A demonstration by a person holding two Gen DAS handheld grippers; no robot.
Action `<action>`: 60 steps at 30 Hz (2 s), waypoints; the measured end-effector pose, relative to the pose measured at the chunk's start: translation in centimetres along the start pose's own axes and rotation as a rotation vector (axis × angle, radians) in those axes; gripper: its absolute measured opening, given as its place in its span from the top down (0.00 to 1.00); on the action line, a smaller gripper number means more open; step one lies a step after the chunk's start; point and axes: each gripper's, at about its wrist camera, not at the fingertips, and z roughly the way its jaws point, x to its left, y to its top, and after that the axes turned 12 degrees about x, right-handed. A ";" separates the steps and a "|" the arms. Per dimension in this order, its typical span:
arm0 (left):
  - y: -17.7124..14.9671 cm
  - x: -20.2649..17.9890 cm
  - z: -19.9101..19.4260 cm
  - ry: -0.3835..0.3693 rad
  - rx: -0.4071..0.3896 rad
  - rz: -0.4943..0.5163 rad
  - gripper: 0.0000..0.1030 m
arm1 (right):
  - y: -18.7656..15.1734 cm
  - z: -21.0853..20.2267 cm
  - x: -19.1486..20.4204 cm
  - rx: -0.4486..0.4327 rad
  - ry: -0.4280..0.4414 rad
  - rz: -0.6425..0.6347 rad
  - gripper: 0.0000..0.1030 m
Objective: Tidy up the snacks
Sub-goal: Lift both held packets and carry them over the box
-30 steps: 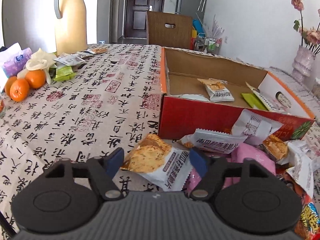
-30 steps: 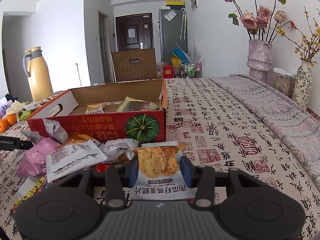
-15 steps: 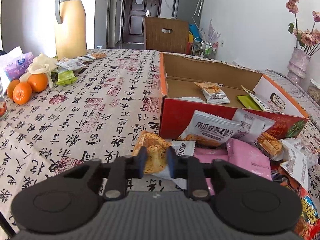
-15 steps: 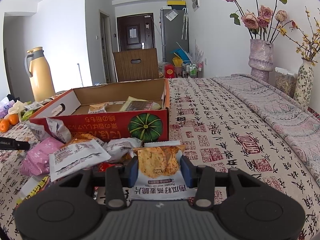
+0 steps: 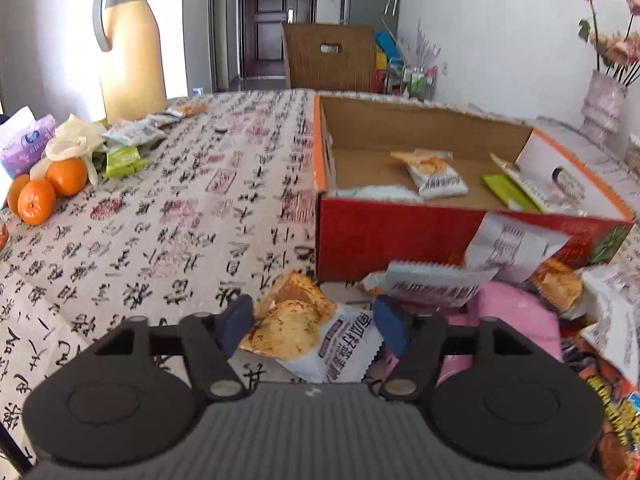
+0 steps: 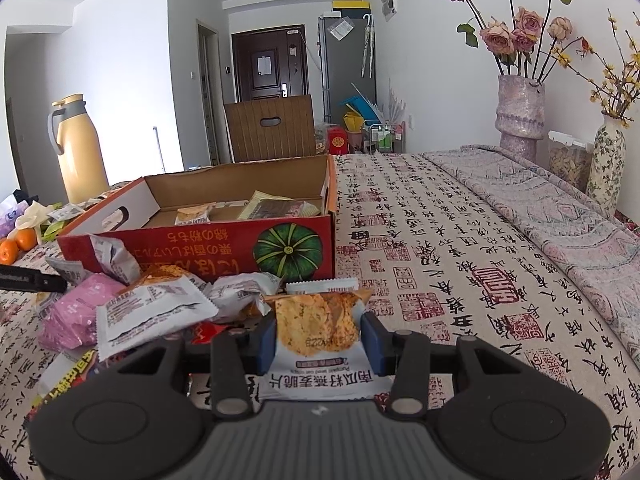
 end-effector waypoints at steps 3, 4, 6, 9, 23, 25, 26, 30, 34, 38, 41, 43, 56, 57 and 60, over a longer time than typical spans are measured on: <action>-0.2 0.1 1.0 0.036 0.036 -0.001 0.27 | 0.0 0.3 -0.1 0.006 -0.001 0.004 0.58; -0.3 0.2 1.1 0.030 0.040 -0.006 0.27 | 0.0 0.4 -0.1 0.007 0.001 0.004 0.58; -0.3 0.2 0.9 0.019 0.033 -0.002 0.36 | 0.1 0.6 0.0 0.010 0.005 0.002 0.58; -0.6 0.1 0.6 0.022 0.025 0.008 0.42 | 0.0 0.7 0.0 0.014 0.008 0.001 0.58; -2.3 0.3 -1.5 0.044 -0.026 -0.009 0.62 | -0.2 -0.2 0.3 -0.002 0.015 -0.006 0.58; -2.6 0.4 -1.8 0.043 -0.034 -0.013 0.64 | -0.3 -0.4 0.3 -0.007 0.014 -0.006 0.58; -2.6 0.5 -2.0 0.043 -0.037 -0.015 0.64 | -0.3 -0.6 0.3 -0.009 0.014 -0.007 0.58; -2.9 0.6 -3.1 0.045 -0.067 -0.019 0.65 | -0.4 -1.0 0.4 -0.017 0.016 -0.010 0.58; -3.0 0.5 -4.6 0.046 -0.109 -0.016 0.65 | -0.5 -1.4 0.6 -0.028 0.018 -0.012 0.58; -2.7 0.2 -6.0 0.041 -0.149 -0.012 0.65 | -0.4 -1.8 0.8 -0.036 0.023 -0.018 0.58; -2.2 -0.2 -7.0 0.033 -0.179 -0.010 0.65 | -0.1 -1.9 1.0 -0.045 0.027 -0.022 0.58; -1.8 -0.5 -7.5 0.024 -0.201 -0.005 0.65 | 0.2 -2.0 1.1 -0.054 0.030 -0.024 0.58; 2.7 -4.4 -8.2 -0.049 -0.290 0.040 0.65 | 5.0 -1.1 2.9 -0.145 0.063 -0.064 0.58; 3.0 -4.6 -8.1 -0.053 -0.292 0.043 0.65 | 5.4 -1.0 3.1 -0.151 0.065 -0.066 0.58; 4.1 -5.6 -7.8 -0.067 -0.298 0.052 0.65 | 7.0 -0.3 3.6 -0.167 0.077 -0.074 0.58</action>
